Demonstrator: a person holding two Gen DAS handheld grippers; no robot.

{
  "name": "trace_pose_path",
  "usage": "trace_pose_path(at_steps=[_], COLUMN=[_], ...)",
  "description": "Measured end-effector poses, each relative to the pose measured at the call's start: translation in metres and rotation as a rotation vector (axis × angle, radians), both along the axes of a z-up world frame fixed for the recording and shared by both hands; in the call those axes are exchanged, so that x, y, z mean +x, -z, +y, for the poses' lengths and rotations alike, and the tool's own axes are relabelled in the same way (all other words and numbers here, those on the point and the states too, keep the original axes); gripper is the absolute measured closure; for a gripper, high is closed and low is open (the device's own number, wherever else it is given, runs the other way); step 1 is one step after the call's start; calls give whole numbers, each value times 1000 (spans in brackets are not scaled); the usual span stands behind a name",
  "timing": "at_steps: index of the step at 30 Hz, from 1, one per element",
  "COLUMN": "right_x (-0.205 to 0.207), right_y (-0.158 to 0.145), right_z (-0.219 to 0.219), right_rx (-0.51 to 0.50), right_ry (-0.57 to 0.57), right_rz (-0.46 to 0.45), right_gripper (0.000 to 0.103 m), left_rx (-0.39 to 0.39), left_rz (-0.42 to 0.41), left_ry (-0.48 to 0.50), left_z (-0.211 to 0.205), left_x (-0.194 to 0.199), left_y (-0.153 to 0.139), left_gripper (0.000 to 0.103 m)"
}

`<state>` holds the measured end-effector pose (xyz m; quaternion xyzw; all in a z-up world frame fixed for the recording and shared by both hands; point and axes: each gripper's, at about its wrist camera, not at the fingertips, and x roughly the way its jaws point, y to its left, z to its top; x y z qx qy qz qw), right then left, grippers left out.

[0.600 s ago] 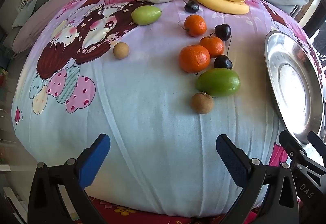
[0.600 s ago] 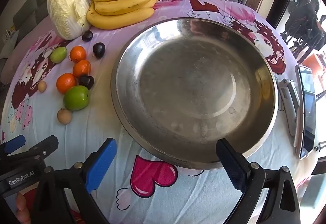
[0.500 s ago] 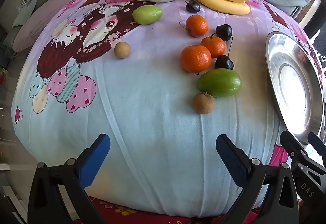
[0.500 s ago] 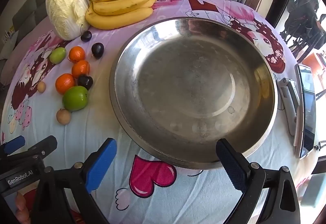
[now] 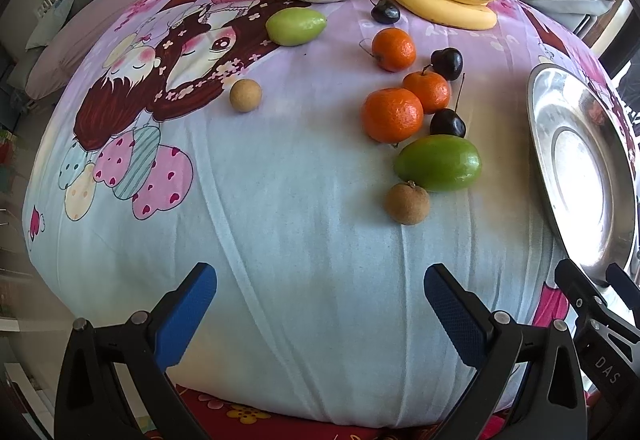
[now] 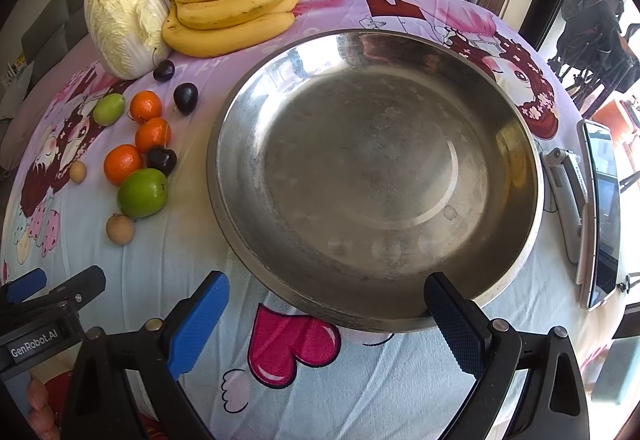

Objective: Organize fruits

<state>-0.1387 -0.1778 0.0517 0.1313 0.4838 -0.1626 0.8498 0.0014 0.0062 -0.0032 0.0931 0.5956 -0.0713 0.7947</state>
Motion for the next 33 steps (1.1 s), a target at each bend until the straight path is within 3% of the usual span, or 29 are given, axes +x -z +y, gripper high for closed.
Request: trace_pose_path(at_steps=[18,33], right_x=[-2,-4], right_y=[0,-1], right_z=[-2,-5], right_rx=[0,-5], right_ry=[1,-4], right_rz=[-2,-6], right_gripper=[3,3], left_rx=[-10,-2], left_rz=[38,-30], left_ry=[5,-4], left_z=[7,6], left_x=[2,-2], left_y=[1,-1], left_gripper=[0,0])
